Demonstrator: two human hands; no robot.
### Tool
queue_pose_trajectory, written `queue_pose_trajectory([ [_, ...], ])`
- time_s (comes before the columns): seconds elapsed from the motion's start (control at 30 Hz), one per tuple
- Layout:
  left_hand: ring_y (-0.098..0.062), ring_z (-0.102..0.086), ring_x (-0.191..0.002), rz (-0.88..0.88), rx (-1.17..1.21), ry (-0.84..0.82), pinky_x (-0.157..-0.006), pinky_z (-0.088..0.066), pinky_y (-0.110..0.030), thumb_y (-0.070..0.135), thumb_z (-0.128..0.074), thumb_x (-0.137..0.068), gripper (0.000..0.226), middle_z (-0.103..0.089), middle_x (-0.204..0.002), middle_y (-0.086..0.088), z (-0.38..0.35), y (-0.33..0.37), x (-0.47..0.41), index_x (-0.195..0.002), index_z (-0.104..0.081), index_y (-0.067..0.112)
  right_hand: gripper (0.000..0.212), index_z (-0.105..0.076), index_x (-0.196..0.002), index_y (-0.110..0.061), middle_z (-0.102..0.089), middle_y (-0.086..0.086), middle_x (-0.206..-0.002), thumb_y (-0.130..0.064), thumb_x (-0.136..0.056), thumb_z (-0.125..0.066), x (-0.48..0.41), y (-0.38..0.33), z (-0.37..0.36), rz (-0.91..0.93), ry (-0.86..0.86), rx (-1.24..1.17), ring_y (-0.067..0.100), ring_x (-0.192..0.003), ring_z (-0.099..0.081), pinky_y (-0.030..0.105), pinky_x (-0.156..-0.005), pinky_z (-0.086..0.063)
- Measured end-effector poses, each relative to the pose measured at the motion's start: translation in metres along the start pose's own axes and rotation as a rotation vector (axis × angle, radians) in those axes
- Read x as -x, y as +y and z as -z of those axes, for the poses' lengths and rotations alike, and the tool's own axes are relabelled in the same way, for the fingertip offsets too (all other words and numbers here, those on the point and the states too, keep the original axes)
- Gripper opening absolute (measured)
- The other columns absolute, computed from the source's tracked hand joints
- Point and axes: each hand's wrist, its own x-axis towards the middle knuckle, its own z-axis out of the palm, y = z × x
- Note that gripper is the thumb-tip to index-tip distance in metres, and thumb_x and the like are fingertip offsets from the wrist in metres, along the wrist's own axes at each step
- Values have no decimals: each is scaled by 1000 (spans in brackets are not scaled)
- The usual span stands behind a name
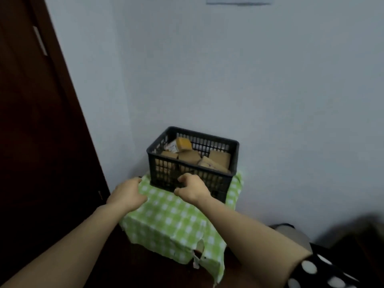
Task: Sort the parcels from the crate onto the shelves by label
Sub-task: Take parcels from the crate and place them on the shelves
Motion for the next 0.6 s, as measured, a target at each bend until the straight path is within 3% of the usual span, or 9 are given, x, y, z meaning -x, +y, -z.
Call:
queue_pose_trajectory([
  [0.23, -24, -59, -109, -172, -59, -58, -83, -51, -32, 20, -62, -84, 53, -58, -126, -7, -21, 71, -93, -135, -47, 16, 49, -48, -135, -16, -46, 7, -137, -26, -88, -61, -48, 64, 37, -134, 77, -89, 25, -116, -53, 32, -93, -48],
  [0.33, -21, -59, -103, -236, -25, -76, -75, -48, -28, 21, -62, -86, 58, -58, -125, -6, -27, 92, -147, -141, -42, 18, 39, -55, -125, -13, -57, 12, -125, -14, -86, -55, -88, 75, 53, -174, 152, -90, 27, -107, -58, 34, -89, -51],
  [0.47, -22, -52, -120, -279, -3, -153, -91, -49, -32, 24, -62, -88, 65, -46, -143, -5, -37, 108, -219, -146, -34, 17, 45, -55, -131, -10, -57, 10, -132, 1, -88, -45, -147, 90, 63, -254, 184, -117, 26, -119, -55, 35, -98, -47],
  [0.6, -20, -52, -121, -311, -12, -252, -92, -50, -32, 22, -58, -92, 61, -46, -143, -3, -50, 119, -284, -148, -32, 20, 44, -57, -130, -12, -55, 7, -135, 2, -92, -39, -199, 109, 70, -289, 162, -72, 23, -124, -51, 32, -102, -43],
])
